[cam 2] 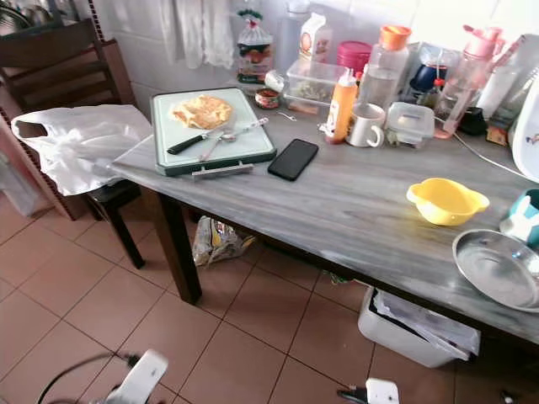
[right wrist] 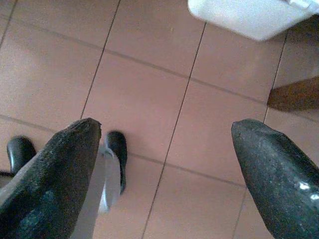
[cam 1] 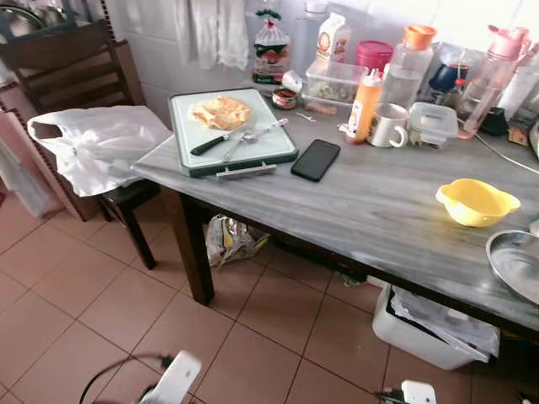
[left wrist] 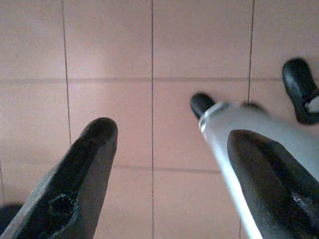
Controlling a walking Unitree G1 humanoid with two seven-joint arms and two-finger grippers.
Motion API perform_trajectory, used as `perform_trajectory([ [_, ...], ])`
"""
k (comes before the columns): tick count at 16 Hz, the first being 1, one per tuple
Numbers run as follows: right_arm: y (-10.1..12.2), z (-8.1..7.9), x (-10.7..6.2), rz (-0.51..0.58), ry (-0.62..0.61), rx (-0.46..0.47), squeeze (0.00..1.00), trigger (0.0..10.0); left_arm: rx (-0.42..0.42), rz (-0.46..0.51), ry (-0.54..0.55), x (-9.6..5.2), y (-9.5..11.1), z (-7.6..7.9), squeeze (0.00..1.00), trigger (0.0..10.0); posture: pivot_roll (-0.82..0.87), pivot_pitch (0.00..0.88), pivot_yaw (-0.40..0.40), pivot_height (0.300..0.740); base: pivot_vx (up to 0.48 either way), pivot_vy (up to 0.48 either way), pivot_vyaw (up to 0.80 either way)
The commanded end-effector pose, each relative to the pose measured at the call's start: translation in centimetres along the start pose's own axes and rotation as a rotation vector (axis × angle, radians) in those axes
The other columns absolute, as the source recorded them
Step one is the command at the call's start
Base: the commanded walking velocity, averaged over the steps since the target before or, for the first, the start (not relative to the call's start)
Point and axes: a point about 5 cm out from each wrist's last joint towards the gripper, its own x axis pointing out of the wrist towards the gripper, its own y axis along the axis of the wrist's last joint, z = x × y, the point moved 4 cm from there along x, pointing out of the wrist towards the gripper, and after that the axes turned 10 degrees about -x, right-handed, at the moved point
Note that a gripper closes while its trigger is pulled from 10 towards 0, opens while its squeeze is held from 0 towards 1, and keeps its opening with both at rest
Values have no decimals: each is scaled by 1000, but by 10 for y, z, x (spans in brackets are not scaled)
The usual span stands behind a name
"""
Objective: Setting the table
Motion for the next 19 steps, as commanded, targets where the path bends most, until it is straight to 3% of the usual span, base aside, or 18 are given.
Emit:
perform_trajectory([
  [1, -3, -1, 0, -22, 16, -29, 0, 10000, 17, 1, 2, 0, 1, 1, 0, 10000, 63, 0, -26, 740, 0, 0, 0],
  [6, 10, -34, 3, 9, 116, -110, 0, 10000, 119, -45, -14, -2, -19, 5, 0, 10000, 80, 0, -26, 740, 0, 0, 800],
  [8, 16, -46, 4, 25, 150, -141, 0, 10000, 130, -30, -11, 0, -6, 3, 0, 10000, 85, 0, -23, 740, 0, 0, 800],
  [11, 16, -47, 4, 26, 159, -129, 0, 10000, 137, -19, 18, 0, 0, -2, 0, 10000, 85, 0, -17, 740, 0, 0, 800],
  [14, 17, -41, 5, 28, 142, -94, 0, 10000, 51, 16, 38, 0, 9, -7, 0, 10000, 79, 0, -17, 740, 0, 0, 800],
  [16, 18, -42, 5, 29, 147, -104, 0, 10000, 105, -6, 30, 0, 7, -7, 0, 10000, 82, 0, -19, 740, 0, 0, 800],
  [19, 19, -45, 5, 34, 158, -116, 0, 10000, 96, -18, 31, 0, 3, -6, 0, 10000, 87, 0, -22, 740, 0, 0, 800],
])
